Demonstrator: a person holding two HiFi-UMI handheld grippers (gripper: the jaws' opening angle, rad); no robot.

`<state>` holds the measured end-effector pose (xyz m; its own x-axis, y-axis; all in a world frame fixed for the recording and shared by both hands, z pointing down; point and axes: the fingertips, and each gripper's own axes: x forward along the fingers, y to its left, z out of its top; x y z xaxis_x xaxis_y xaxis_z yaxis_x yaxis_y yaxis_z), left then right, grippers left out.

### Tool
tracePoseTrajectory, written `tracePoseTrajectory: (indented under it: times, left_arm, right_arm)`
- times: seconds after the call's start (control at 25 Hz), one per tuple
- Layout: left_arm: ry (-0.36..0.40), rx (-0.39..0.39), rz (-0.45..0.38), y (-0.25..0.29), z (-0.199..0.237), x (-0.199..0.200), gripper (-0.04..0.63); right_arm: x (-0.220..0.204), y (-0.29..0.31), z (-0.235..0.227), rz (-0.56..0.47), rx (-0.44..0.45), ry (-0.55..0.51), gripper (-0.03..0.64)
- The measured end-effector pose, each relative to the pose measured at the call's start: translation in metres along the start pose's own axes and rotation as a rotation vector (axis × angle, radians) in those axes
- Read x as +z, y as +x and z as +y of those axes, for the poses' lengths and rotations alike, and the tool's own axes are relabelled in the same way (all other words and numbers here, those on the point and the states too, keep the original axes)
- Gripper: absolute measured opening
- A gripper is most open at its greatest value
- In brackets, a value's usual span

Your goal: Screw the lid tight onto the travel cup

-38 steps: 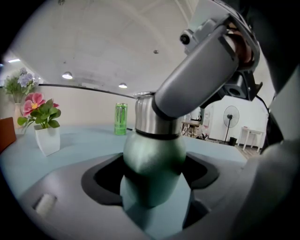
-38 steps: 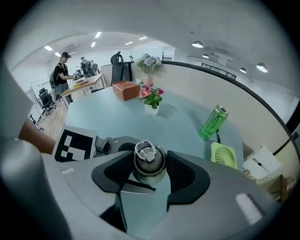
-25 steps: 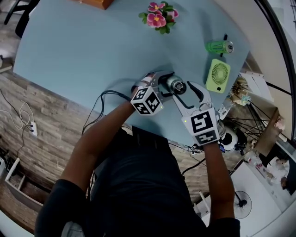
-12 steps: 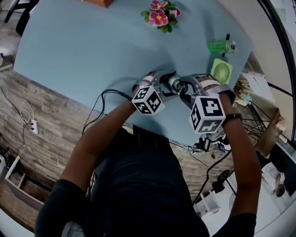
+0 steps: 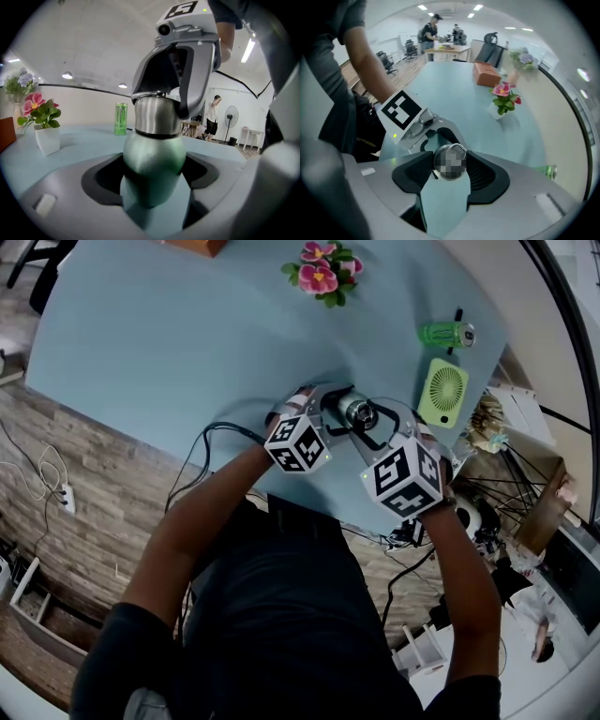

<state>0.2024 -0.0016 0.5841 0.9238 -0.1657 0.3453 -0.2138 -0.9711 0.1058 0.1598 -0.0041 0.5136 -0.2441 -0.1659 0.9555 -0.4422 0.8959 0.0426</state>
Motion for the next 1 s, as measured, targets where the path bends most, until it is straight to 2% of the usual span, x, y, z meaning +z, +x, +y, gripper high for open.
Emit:
tracePoseTrajectory:
  times: [0.16, 0.28, 0.64, 1.0]
  left_arm:
    - [0.004, -0.002, 0.004, 0.0004, -0.0006, -0.0007, 0.426]
    - [0.005, -0.007, 0.005, 0.0005, -0.0014, -0.0012, 0.425]
    - [0.009, -0.007, 0.011, 0.0006, -0.0011, -0.0017, 0.425]
    - [0.019, -0.028, 0.020, 0.0022, -0.0025, -0.0023, 0.426]
  right_arm:
    - [-0.0003, -0.0002, -0.0042, -0.057, -0.114, 0.273, 0.224]
    - [-0.0011, -0.0002, -0.0054, -0.073, -0.154, 0.364, 0.224]
    - [0.0014, -0.0020, -0.0092, -0.076, -0.173, 0.418, 0.225]
    - [0.0000, -0.0016, -0.0074, -0.059, -0.163, 0.387, 0.225]
